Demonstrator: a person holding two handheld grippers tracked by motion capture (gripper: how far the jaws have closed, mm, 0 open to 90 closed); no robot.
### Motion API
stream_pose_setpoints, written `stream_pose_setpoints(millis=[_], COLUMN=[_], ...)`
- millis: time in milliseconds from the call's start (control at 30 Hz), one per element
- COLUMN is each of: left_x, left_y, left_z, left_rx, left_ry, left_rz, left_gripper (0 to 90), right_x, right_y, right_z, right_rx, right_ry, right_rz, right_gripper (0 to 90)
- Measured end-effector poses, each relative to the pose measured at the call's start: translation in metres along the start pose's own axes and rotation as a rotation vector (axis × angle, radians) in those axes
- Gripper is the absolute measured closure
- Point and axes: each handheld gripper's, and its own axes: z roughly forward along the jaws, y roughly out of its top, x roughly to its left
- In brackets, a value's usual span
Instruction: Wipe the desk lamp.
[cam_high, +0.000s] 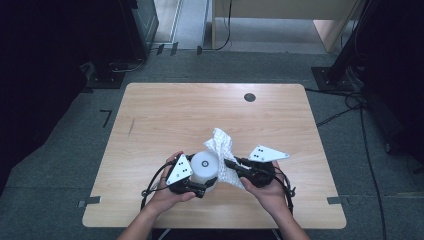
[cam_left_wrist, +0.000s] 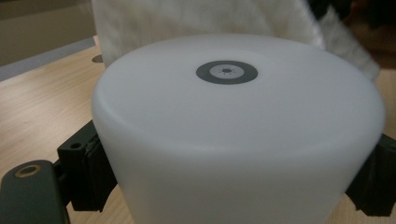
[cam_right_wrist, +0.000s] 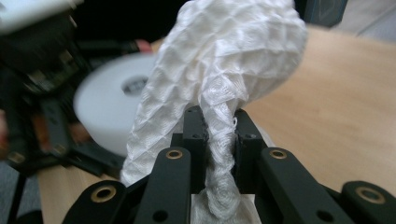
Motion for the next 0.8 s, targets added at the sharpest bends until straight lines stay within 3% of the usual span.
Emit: stream_pose_setpoints(millis=[67, 133, 367, 500, 600, 800], left_x=[-0.001, -0.001, -0.001, 0.002, 0.002, -0.001], left_y=[0.001, 0.003, 0.006, 0.006, 0.004, 0.000], left_z=[-0.001, -0.001, -0.006, -0.008, -0.007, 0.000], left_rx=[-0.009, -0.018, -0.054, -0.061, -0.052, -0.018], left_ry=[-0.003, -0.009, -0.018, -0.018, -0.008, -0.009], left_rz=[-0.003, -0.002, -0.006, -0.008, -0.005, 0.011], left_gripper=[8.4, 8.4, 8.4, 8.4, 8.4, 8.4], right_x=[0.002, 0.000, -0.011, -0.012, -0.011, -0.005], right_y=[0.003, -0.002, -0.033, -0.042, -0.039, -0.012], right_z=[-0.004, 0.001, 0.037, 0.046, 0.043, 0.012], right_rx=[-0.017, -0.001, 0.174, 0.223, 0.205, 0.040], right_ry=[-0.005, 0.007, 0.000, -0.006, -0.013, 0.005], right_rz=[-0.004, 0.008, 0.050, 0.052, 0.044, 0.030], right_gripper=[79.0, 79.0, 79.1, 79.0, 79.0, 79.0])
